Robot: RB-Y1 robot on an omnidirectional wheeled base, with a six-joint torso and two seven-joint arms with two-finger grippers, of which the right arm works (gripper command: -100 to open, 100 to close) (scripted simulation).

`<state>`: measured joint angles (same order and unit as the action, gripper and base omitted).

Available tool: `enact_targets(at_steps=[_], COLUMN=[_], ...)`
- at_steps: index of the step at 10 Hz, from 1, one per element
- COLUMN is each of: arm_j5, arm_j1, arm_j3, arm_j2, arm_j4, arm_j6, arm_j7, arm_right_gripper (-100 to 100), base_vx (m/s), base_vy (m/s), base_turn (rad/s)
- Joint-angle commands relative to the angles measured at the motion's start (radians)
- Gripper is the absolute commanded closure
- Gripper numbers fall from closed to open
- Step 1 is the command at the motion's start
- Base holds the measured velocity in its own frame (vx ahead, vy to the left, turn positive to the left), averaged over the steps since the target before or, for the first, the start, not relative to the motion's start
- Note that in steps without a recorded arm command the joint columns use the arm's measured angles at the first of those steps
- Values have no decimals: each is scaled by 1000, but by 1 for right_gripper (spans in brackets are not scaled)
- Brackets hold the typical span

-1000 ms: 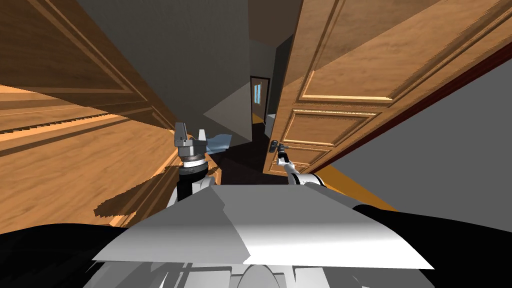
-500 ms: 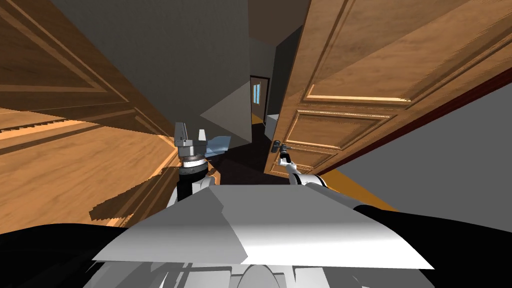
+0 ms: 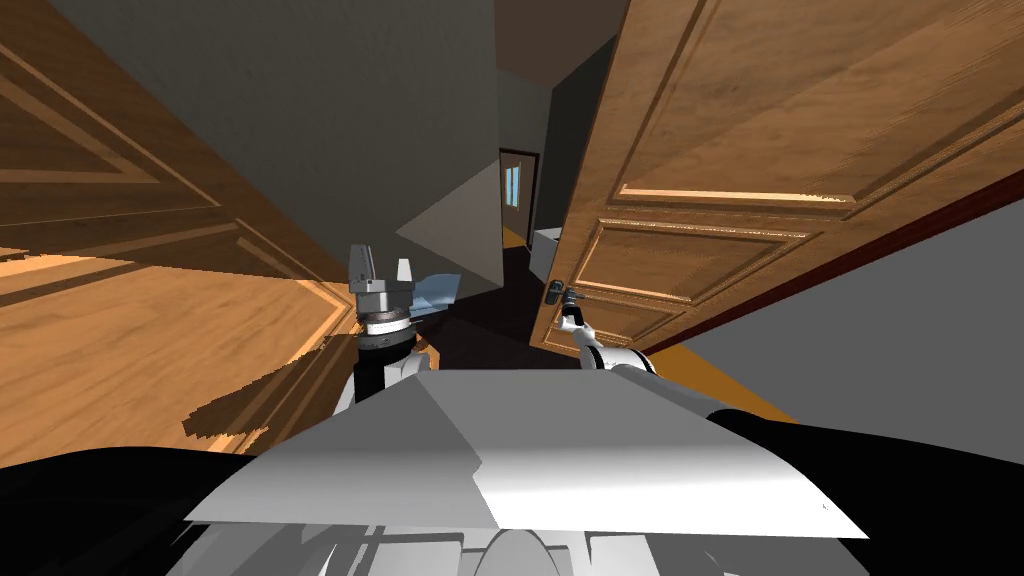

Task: Push the door open

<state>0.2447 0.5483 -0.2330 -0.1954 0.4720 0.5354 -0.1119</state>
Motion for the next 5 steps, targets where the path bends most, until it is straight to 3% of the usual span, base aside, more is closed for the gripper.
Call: enact_targets(at_steps=[1,2,3,5], arm_j5=[8,8,14,14], arm_j1=[-16,-16,-19,-19], arm_j3=[-18,-18,-33,-33], arm_j2=[-13,-13,-22,-22], arm_j4=[17,-16,14,14], arm_j6=[-6,-6,-4,-4], arm_j7=[-8,-8,-14,-14], arm_right_gripper=[100,100,100,100], base_vx=[146,111,171,110], base_vy=[110,47,52,28], base_turn=[-81,-36,-56,-19])
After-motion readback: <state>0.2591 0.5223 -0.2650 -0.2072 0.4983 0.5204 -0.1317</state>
